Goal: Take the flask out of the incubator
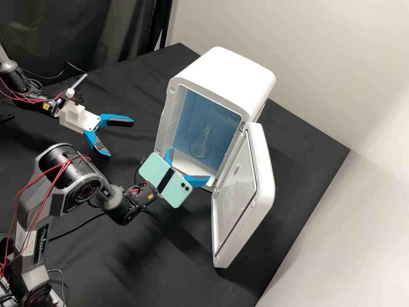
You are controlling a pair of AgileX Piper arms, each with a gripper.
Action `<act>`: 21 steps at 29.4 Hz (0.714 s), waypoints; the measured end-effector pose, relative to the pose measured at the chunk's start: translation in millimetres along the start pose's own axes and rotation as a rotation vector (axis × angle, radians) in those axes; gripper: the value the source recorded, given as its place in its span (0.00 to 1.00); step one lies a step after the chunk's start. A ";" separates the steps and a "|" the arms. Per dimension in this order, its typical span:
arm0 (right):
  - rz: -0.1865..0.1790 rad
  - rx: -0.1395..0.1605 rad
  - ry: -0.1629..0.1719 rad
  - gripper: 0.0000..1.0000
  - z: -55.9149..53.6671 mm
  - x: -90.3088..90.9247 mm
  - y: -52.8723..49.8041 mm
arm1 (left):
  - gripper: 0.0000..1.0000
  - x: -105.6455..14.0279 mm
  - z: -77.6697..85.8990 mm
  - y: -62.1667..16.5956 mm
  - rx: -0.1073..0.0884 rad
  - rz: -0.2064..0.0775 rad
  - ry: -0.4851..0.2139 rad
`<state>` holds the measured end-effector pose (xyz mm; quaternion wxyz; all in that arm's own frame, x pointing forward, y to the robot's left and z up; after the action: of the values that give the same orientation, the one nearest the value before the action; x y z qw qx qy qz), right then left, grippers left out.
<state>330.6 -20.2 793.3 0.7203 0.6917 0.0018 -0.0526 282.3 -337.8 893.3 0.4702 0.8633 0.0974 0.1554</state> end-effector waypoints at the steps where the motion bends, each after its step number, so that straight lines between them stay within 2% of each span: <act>1: 0.011 -0.009 0.011 1.00 -1.1 1.4 1.3 | 1.00 0.0 0.0 0.0 0.000 0.000 0.000; 8: 0.050 -0.058 0.100 1.00 -8.4 10.9 4.7 | 1.00 0.0 0.0 0.0 0.000 0.000 0.000; 15: 0.059 -0.064 0.127 1.00 -15.5 15.9 6.1 | 1.00 -0.2 0.2 0.7 0.000 0.002 0.000; 21: 0.048 -0.069 0.132 1.00 -15.4 24.3 1.3 | 1.00 -0.8 0.6 2.7 0.001 0.009 -0.002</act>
<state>355.9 -6.6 792.1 0.7430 0.6684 0.0342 0.0105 281.8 -340.0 895.1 0.4691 0.8641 0.0932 0.1568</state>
